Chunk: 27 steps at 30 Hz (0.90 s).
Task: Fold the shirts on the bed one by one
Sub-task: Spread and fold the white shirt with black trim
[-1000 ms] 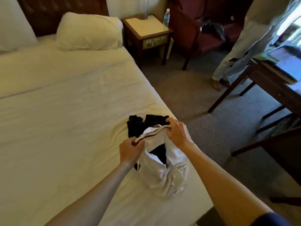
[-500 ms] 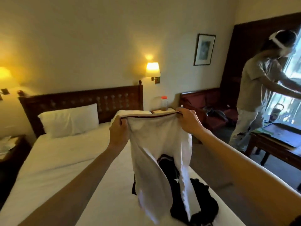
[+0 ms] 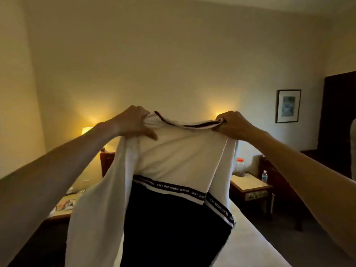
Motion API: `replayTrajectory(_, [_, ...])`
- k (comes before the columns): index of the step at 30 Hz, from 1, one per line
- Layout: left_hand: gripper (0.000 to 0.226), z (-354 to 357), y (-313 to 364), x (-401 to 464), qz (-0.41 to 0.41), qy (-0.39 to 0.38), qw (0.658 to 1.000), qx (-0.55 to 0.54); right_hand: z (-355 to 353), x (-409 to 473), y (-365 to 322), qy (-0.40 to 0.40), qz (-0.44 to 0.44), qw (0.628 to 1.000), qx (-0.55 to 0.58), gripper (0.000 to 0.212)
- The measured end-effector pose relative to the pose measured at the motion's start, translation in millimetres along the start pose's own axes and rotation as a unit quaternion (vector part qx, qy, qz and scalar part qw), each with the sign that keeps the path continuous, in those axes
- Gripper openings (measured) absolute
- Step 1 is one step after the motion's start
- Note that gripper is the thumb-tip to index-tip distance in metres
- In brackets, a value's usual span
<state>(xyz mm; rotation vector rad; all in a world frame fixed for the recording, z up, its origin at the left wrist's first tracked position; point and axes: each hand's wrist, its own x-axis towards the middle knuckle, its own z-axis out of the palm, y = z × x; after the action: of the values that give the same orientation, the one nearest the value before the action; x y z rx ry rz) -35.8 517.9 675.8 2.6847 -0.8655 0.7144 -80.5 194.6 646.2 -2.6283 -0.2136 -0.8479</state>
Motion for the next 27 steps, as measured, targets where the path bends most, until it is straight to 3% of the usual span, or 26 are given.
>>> replayTrajectory(2, [0.036,-17,-21,-6,-0.048,-0.002,0.998,0.045,0,9,-10,0.035,-0.013,0.999,0.002,0.018])
replayTrajectory(5, [0.031,-23,-45,-20,-0.131,0.138,0.979,-0.074,10,17,-20,0.128,0.001,0.987,0.095,0.021])
replayTrajectory(7, [0.033,-14,-50,-31,-0.200,0.174,0.948,-0.174,24,16,-23,0.085,0.090,0.976,0.179,0.027])
replayTrajectory(9, [0.022,-2,-55,-40,-0.271,0.115,0.915,-0.275,36,12,-21,-0.048,0.145,0.961,0.231,0.035])
replayTrajectory(10, [0.016,0,-57,-44,-0.297,0.109,0.890,-0.330,36,12,-22,-0.059,0.139,0.958,0.244,0.038])
replayTrajectory(12, [0.017,-2,-52,-48,-0.303,0.183,0.848,-0.394,31,19,-24,0.044,0.108,0.955,0.272,0.039])
replayTrajectory(13, [0.022,-2,-52,-50,-0.270,0.239,0.862,-0.356,29,24,-22,0.107,0.085,0.957,0.256,0.039])
replayTrajectory(14, [0.031,-2,-52,-51,-0.224,0.259,0.900,-0.268,25,26,-24,0.130,0.060,0.964,0.223,0.041])
replayTrajectory(16, [0.041,4,-43,-55,-0.172,0.175,0.967,-0.063,26,23,-27,0.019,0.033,0.995,0.093,0.038])
replayTrajectory(17, [0.041,5,-41,-58,-0.181,0.134,0.974,-0.030,28,21,-25,-0.026,0.032,0.999,0.035,0.038])
replayTrajectory(18, [0.042,4,-40,-59,-0.192,0.138,0.971,-0.032,26,19,-24,-0.014,0.025,1.000,0.010,0.042])
replayTrajectory(21, [0.048,7,-31,-59,-0.187,0.293,0.931,-0.114,23,14,-17,0.140,0.037,0.982,0.120,0.041])
replayTrajectory(22, [0.046,9,-28,-59,-0.177,0.272,0.939,-0.111,23,12,-16,0.121,0.042,0.985,0.117,0.041])
replayTrajectory(24, [0.041,14,-24,-60,-0.183,0.111,0.974,-0.070,26,6,-10,-0.032,0.069,0.996,0.045,0.049])
replayTrajectory(25, [0.040,15,-26,-61,-0.189,0.056,0.978,-0.067,24,4,-6,-0.042,0.081,0.995,0.025,0.050])
replayTrajectory(26, [0.040,12,-27,-60,-0.185,0.052,0.978,-0.083,19,6,0,-0.017,0.085,0.996,0.021,0.047])
replayTrajectory(27, [0.041,8,-27,-58,-0.174,0.097,0.973,-0.113,14,6,4,0.033,0.087,0.995,0.040,0.042])
